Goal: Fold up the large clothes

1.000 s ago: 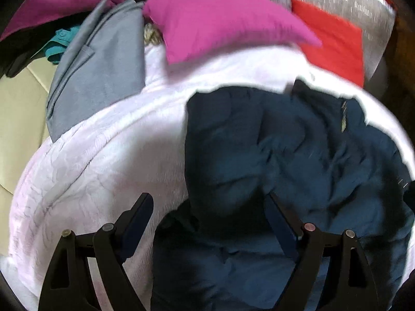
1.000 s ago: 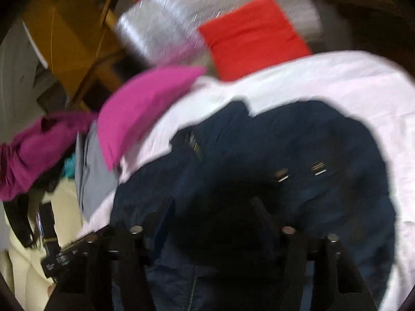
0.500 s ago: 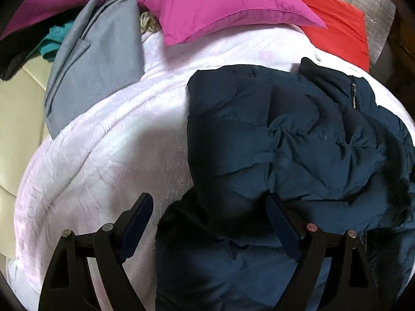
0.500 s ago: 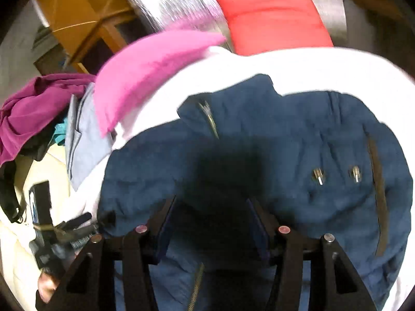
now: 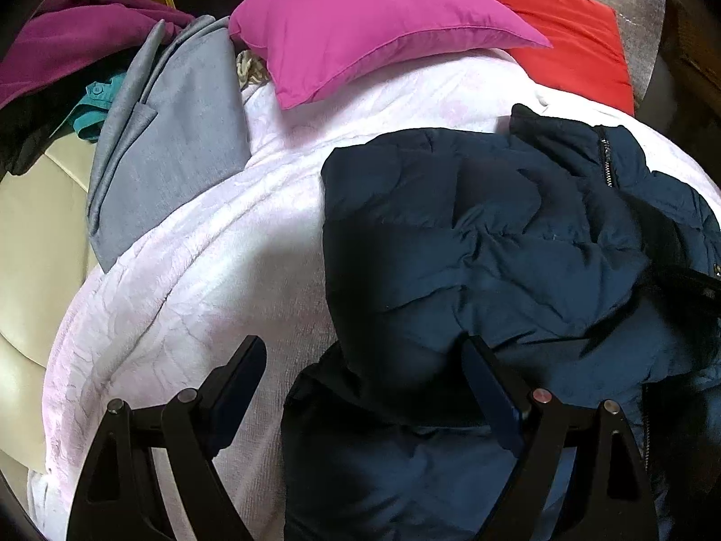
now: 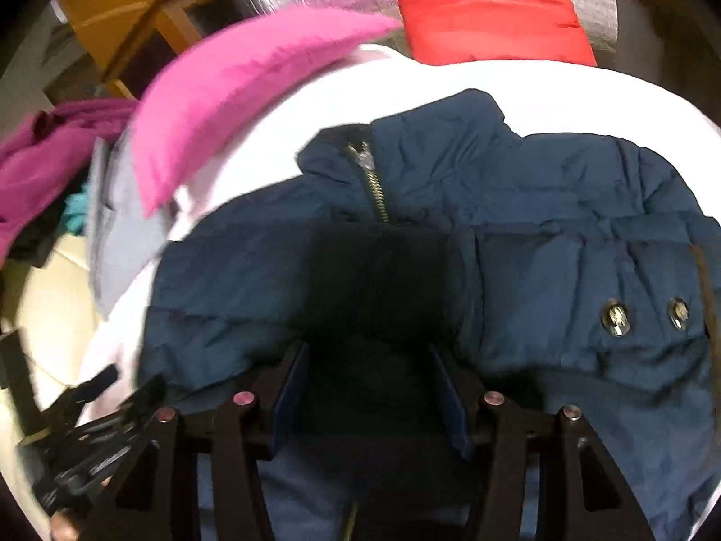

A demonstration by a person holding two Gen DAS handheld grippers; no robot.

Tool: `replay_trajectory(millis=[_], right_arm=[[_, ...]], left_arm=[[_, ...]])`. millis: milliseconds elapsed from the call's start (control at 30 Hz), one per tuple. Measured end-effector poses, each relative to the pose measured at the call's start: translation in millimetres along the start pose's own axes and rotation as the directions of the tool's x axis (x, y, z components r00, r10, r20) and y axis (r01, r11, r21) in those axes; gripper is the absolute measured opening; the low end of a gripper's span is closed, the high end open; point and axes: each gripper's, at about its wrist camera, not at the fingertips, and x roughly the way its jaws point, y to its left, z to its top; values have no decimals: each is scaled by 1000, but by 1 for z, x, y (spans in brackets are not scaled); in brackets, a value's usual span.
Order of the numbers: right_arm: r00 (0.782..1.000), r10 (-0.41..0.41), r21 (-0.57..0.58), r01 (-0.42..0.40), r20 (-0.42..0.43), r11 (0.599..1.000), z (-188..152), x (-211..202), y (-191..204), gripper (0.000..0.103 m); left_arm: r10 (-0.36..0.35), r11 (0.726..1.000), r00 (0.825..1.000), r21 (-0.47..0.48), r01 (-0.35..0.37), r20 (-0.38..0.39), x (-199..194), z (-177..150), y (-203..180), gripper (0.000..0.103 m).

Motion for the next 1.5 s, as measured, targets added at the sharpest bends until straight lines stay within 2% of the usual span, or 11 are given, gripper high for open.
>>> replay_trajectory(millis=[233, 367, 567, 700, 800, 900, 1033, 1100, 1233, 1333, 1500], right_arm=[[1000, 6, -13, -6, 30, 1000, -29, -33, -6, 58], [998, -10, 27, 12, -56, 1000, -33, -6, -23, 57], [997, 20, 65, -16, -70, 998, -29, -6, -29, 57], [997, 76, 103, -74, -18, 992, -35, -34, -41, 57], [999, 37, 112, -39, 22, 993, -43, -50, -57, 57], [997, 69, 156, -61, -47, 986, -51, -38, -75, 56], [990, 141, 220, -139, 9, 966, -48, -63, -97, 57], [989, 125, 238, -141, 80, 961, -45, -83, -112, 64], [975, 47, 365, -126, 217, 922, -35, -120, -164, 86], [971, 38, 446, -143, 236, 884, -25, -120, -201, 86], [982, 63, 557, -154, 179, 816, -20, -83, -245, 86]], left_arm=[[9, 1000, 1000, 4, -9, 3, -2, -2, -1, 89], [10, 1000, 1000, 11, -10, 5, -2, -4, -4, 89], [2, 1000, 1000, 5, -2, -3, -1, -3, -1, 89], [-12, 999, 1000, -50, 12, 13, -7, 1, 12, 89], [-29, 993, 999, -114, 31, 25, -9, 3, 25, 89], [-14, 993, 998, -117, 8, -54, 10, 1, 28, 89], [-27, 994, 997, -111, 18, -76, 16, 0, 28, 89], [-36, 991, 998, -127, 29, -47, 9, 3, 33, 89], [-79, 966, 997, -247, 71, -22, 8, 7, 57, 89], [-150, 923, 988, -363, 130, -28, 18, 5, 77, 89], [-241, 853, 970, -483, 196, -30, 37, -4, 95, 89]])
